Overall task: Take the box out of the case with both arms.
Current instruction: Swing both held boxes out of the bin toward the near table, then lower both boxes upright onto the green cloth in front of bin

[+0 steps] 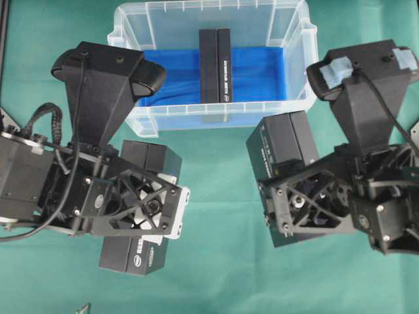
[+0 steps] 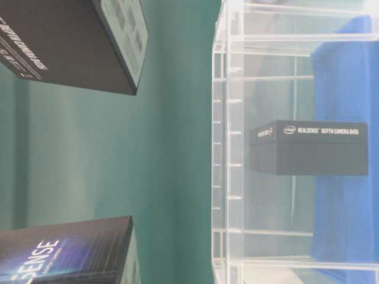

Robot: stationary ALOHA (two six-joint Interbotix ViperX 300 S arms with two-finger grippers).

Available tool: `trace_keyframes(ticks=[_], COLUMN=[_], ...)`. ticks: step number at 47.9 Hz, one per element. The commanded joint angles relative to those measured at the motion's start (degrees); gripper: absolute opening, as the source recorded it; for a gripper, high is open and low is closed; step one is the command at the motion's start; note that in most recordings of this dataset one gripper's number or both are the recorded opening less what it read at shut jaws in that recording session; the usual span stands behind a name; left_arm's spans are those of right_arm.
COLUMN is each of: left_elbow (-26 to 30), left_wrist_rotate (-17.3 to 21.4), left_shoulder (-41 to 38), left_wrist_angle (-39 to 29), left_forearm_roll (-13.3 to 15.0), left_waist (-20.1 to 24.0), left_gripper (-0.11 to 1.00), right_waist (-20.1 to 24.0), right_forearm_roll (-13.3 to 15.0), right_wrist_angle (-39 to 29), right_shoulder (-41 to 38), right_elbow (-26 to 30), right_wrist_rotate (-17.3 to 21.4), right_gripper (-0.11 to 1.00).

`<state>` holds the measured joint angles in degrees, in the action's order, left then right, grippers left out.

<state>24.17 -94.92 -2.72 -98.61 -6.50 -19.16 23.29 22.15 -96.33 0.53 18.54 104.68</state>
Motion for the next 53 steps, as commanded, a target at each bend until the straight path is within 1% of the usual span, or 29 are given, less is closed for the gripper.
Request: trace_keyframes(ticks=[1,53], left_elbow=[0.79,0.79], left_wrist_rotate=[0.0,0.09], left_shoulder=[1.14,1.14], left_wrist_angle=[0.26,-1.49], left_forearm_roll=[-0.26,-0.35], left_waist=[0.09,0.26], left_gripper=[0.64,0.64], right_waist=[0.35,0.35], right_forearm_roll=[0.35,0.18], right_wrist_angle=[0.0,0.0], right_shoulder=[0.79,0.44], right_elbow=[1.41,1.32], right_wrist_rotate=[0.0,0.09], right_gripper=[0.65,0.65])
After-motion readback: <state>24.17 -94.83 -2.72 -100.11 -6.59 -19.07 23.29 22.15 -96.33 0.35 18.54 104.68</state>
